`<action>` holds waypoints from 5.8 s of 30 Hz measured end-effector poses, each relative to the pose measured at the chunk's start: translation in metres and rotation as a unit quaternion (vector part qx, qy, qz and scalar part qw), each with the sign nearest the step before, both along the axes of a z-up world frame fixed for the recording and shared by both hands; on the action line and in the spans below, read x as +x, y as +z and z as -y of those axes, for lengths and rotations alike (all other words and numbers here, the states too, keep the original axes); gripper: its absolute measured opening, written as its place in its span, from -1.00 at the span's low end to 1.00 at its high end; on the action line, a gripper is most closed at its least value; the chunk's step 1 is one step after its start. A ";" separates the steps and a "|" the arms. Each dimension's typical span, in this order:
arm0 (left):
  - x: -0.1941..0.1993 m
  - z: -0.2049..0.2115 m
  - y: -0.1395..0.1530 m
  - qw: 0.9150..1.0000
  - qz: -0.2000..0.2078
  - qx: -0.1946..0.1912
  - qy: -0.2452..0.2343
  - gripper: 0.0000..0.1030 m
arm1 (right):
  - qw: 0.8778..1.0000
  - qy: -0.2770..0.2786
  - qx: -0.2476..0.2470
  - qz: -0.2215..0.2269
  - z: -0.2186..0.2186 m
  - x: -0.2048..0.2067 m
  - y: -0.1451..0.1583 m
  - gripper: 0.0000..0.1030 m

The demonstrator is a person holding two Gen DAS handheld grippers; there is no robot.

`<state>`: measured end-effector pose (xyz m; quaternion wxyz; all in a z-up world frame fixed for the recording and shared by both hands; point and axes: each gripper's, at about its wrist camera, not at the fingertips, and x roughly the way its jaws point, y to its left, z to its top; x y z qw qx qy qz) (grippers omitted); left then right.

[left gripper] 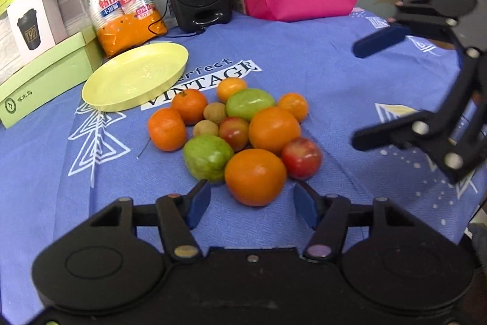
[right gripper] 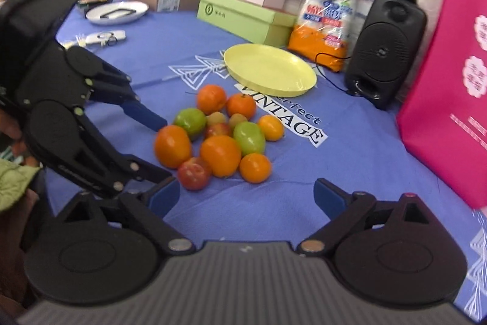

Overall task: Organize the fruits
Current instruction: 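Grasp a large orange with the left tool while the right tool grasps a red plum, then carry both fruits onto the yellow plate and open both tools, then grasp a green guava with the left tool while the right tool grasps a lime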

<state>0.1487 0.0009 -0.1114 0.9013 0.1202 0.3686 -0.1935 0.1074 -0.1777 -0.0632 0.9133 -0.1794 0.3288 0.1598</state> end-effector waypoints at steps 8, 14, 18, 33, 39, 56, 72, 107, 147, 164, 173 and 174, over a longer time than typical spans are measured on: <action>0.005 0.006 0.000 1.000 -0.008 -0.011 0.005 -0.15 | 0.999 -0.050 -0.001 -0.016 0.003 0.008 -0.014 0.44; 0.001 -0.002 0.002 1.000 0.001 -0.013 0.025 -0.16 | 0.999 -0.031 0.021 -0.005 -0.009 -0.015 -0.010 0.46; 0.006 -0.007 0.006 0.999 0.005 -0.011 0.033 -0.18 | 0.999 -0.038 -0.011 -0.005 -0.026 -0.007 -0.023 -0.11; -0.001 -0.042 0.008 0.997 0.007 -0.001 0.078 -0.18 | 1.000 -0.015 0.010 -0.015 -0.078 0.014 -0.046 0.04; -0.003 -0.048 0.010 0.997 0.006 0.000 0.078 -0.17 | 1.000 -0.013 0.009 -0.001 -0.088 0.025 -0.051 -0.30; -0.014 -0.050 0.016 0.995 0.020 -0.019 0.098 -0.19 | 0.998 -0.050 0.035 0.006 -0.069 0.005 -0.037 -0.41; 0.088 -0.072 0.095 0.992 0.078 0.018 0.096 -0.18 | 0.994 -0.062 0.072 0.054 -0.051 0.126 0.046 -0.41; 0.094 -0.078 0.085 0.987 0.101 0.010 0.121 0.84 | 0.988 -0.115 0.093 0.052 -0.023 0.149 0.034 0.22; 0.031 -0.034 0.009 0.996 0.022 -0.014 0.086 -0.26 | 0.995 -0.085 0.040 -0.016 -0.027 0.036 -0.033 0.54; 0.025 -0.049 0.008 0.994 0.019 -0.020 0.104 -0.25 | 0.996 -0.089 0.024 0.019 -0.055 0.022 -0.029 0.28; 0.024 -0.053 0.008 0.994 0.018 -0.027 0.108 -0.25 | 0.999 -0.045 0.002 0.011 -0.085 0.027 -0.035 0.39; 0.024 -0.053 0.008 0.994 0.018 -0.028 0.109 -0.25 | 0.999 -0.039 0.007 0.010 -0.087 0.028 -0.036 0.39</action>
